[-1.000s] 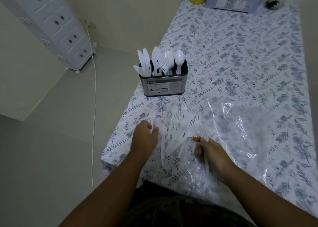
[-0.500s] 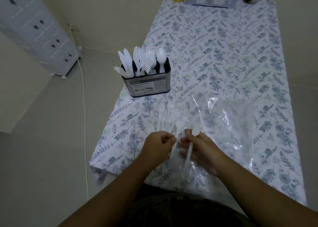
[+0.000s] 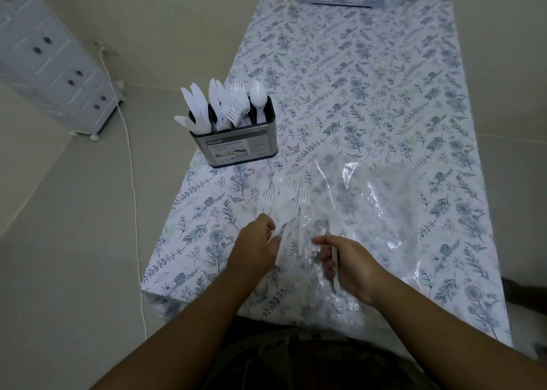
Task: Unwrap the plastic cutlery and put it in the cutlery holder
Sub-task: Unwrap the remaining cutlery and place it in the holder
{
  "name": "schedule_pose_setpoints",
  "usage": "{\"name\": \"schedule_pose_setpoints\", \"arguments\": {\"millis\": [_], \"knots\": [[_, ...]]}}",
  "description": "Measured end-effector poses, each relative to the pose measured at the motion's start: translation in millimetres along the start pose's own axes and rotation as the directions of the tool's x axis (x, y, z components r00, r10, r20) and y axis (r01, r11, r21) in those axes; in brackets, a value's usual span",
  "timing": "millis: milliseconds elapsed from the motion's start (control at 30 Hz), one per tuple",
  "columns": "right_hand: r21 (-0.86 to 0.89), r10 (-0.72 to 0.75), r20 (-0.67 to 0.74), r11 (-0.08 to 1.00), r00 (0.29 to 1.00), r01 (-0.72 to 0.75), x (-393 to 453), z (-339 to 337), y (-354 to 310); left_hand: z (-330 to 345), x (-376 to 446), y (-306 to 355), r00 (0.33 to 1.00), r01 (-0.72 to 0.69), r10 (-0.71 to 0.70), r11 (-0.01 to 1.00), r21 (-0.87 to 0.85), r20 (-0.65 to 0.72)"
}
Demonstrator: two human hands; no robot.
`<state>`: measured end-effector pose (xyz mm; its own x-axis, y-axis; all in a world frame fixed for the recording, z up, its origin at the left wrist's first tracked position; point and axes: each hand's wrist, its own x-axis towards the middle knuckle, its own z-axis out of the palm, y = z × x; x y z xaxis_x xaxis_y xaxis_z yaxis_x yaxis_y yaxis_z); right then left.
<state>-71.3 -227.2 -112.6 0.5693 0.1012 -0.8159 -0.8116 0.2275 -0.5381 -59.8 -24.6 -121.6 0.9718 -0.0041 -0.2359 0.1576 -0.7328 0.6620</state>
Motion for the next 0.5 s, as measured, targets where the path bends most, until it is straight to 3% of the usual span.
{"name": "schedule_pose_setpoints", "arguments": {"millis": [100,200,333,500], "knots": [[-0.012,-0.003,0.015,1.0,1.0,0.003,1.6,-4.2,3.8,-5.3,0.6,-4.5,0.986,0.066,-0.075,0.996,-0.06,-0.15],[-0.059,-0.019,0.007,0.998,1.0,0.02,3.5,-5.9,7.6,-7.6,3.5,-6.0,0.969,0.072,-0.067,0.997,0.012,-0.238],[-0.061,-0.033,-0.01,0.998,0.999,0.033,4.3,-7.3,10.4,4.6,10.4,9.9,0.996,-0.012,0.022,0.993,0.117,-0.091],[-0.044,-0.017,0.004,0.999,1.0,0.017,3.2,-8.6,10.2,18.3,16.9,21.6,0.996,0.064,-0.077,0.962,0.266,0.04]]}}
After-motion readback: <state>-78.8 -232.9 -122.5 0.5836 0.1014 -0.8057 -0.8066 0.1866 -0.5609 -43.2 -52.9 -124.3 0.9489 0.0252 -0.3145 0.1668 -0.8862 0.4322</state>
